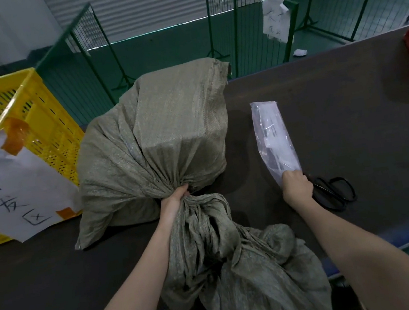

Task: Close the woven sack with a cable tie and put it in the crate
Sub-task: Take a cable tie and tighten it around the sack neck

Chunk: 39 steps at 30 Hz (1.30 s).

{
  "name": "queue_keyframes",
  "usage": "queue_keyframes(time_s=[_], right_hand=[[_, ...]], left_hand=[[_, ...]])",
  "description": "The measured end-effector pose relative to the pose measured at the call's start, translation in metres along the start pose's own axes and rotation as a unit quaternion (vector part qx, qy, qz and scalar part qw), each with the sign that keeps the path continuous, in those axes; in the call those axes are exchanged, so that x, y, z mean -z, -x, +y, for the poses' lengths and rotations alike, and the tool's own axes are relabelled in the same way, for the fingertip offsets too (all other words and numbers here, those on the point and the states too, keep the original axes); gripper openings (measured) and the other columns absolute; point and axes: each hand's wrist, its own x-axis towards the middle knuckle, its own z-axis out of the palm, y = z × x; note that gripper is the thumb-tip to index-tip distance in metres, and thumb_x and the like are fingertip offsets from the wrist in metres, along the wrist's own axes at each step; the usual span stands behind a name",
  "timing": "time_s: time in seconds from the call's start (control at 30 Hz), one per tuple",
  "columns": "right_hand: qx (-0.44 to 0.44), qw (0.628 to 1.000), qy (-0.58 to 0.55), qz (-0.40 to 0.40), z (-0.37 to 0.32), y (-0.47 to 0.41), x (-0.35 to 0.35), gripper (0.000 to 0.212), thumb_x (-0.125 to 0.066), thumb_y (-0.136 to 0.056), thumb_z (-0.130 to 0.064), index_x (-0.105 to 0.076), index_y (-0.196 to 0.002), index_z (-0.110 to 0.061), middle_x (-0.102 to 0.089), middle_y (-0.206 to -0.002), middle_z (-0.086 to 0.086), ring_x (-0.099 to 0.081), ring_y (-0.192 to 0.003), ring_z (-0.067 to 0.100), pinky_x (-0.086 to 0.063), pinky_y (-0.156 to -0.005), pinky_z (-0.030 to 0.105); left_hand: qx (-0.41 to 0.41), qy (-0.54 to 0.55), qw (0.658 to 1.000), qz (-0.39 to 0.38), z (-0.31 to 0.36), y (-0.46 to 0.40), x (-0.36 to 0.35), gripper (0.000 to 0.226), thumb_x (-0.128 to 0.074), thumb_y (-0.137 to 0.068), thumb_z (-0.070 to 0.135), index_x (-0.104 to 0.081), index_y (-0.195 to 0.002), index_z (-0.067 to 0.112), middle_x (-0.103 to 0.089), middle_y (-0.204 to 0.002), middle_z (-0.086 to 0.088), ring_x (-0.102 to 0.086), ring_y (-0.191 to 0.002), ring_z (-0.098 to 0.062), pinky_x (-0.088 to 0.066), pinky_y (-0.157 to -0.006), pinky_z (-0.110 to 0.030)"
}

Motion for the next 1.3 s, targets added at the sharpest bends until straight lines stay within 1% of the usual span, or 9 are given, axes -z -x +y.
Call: queue_keyframes(time_s=[0.2, 0.37, 0.53, 0.7, 0.87, 0.97, 1.1, 1.2, 1.3], right_hand=[[0.026, 0.998, 0.056, -0.019, -0.003, -0.004, 0.003, 0.039, -0.051, -0.085, 0.002, -0.055, -0.121, -0.012, -0.055, -0.125, 0.011, -0.057, -0.115, 0.027, -0.051, -0.083, 0.038], [-0.009, 1.000, 0.002, 0.016, 0.003, 0.009, 0.000, 0.033, -0.045, -0.088, 0.003, -0.052, -0.120, 0.000, -0.058, -0.123, 0.017, -0.060, -0.111, 0.035, -0.050, -0.083, 0.040], [-0.015, 0.986, -0.149, 0.074, 0.014, 0.034, 0.005, 0.009, -0.043, -0.092, -0.007, -0.047, -0.094, 0.000, -0.061, -0.102, 0.025, -0.059, -0.094, 0.045, -0.039, -0.068, 0.042], [0.062, 0.962, -0.204, 0.168, 0.023, 0.062, 0.012, 0.013, -0.050, -0.092, -0.009, -0.049, -0.082, -0.001, -0.057, -0.083, 0.020, -0.056, -0.073, 0.042, -0.038, -0.059, 0.043], [0.214, 0.903, -0.223, 0.298, 0.011, 0.084, 0.046, 0.006, -0.052, -0.091, -0.001, -0.054, -0.085, -0.002, -0.054, -0.080, 0.012, -0.051, -0.068, 0.026, -0.034, -0.061, 0.029], [0.226, 0.866, -0.307, 0.322, -0.007, 0.090, 0.071, 0.005, -0.051, -0.093, -0.004, -0.054, -0.089, -0.002, -0.052, -0.088, 0.008, -0.050, -0.073, 0.020, -0.040, -0.062, 0.030], [0.224, 0.834, -0.407, 0.298, -0.031, 0.093, 0.102, 0.013, -0.045, -0.095, -0.015, -0.053, -0.095, -0.005, -0.060, -0.090, 0.004, -0.058, -0.078, 0.023, -0.049, -0.069, 0.041], [0.245, 0.806, -0.472, 0.259, -0.049, 0.096, 0.129, 0.012, -0.042, -0.098, -0.014, -0.047, -0.089, -0.021, -0.064, -0.074, 0.003, -0.063, -0.069, 0.021, -0.050, -0.068, 0.032], [0.259, 0.765, -0.549, 0.213, -0.068, 0.098, 0.158, 0.020, -0.042, -0.099, -0.011, -0.044, -0.087, -0.026, -0.057, -0.064, 0.008, -0.056, -0.053, 0.020, -0.047, -0.053, 0.023]], left_hand=[[0.002, 0.004, 1.000, -0.008, 0.000, 0.001, 0.003, 0.023, -0.067, -0.085, 0.017, -0.061, -0.065, 0.007, -0.059, -0.066, -0.005, -0.056, -0.067, -0.017, -0.041, -0.077, -0.028], [0.002, 0.007, 1.000, -0.012, -0.001, -0.001, 0.002, 0.023, -0.065, -0.087, 0.016, -0.060, -0.066, 0.007, -0.058, -0.069, -0.006, -0.055, -0.066, -0.015, -0.041, -0.069, -0.024], [-0.005, -0.004, 1.000, -0.013, -0.002, -0.004, 0.003, 0.025, -0.065, -0.087, 0.018, -0.061, -0.064, 0.007, -0.060, -0.068, -0.005, -0.056, -0.067, -0.015, -0.041, -0.071, -0.025], [0.000, 0.011, 1.000, -0.018, -0.004, -0.006, 0.004, 0.020, -0.067, -0.085, 0.018, -0.064, -0.068, 0.008, -0.062, -0.066, -0.003, -0.057, -0.067, -0.015, -0.043, -0.067, -0.023], [-0.002, 0.005, 1.000, -0.021, -0.006, -0.007, 0.005, 0.021, -0.067, -0.084, 0.019, -0.064, -0.067, 0.009, -0.062, -0.070, -0.004, -0.056, -0.069, -0.015, -0.042, -0.071, -0.025], [-0.002, 0.000, 1.000, -0.028, -0.006, -0.005, 0.004, 0.019, -0.066, -0.085, 0.020, -0.065, -0.070, 0.008, -0.062, -0.074, -0.005, -0.057, -0.071, -0.016, -0.042, -0.071, -0.024], [0.005, 0.003, 0.999, -0.038, -0.008, -0.003, 0.007, 0.016, -0.067, -0.085, 0.021, -0.067, -0.078, 0.007, -0.064, -0.078, -0.006, -0.059, -0.079, -0.019, -0.043, -0.083, -0.028], [0.003, -0.002, 0.999, -0.048, -0.009, -0.004, 0.010, 0.030, -0.068, -0.084, 0.023, -0.068, -0.102, -0.001, -0.064, -0.082, -0.006, -0.059, -0.087, -0.021, -0.041, -0.087, -0.029], [0.009, -0.009, 0.999, -0.053, -0.005, -0.002, 0.010, 0.043, -0.067, -0.085, 0.022, -0.061, -0.117, -0.005, -0.064, -0.087, -0.007, -0.059, -0.087, -0.021, -0.041, -0.087, -0.028]])
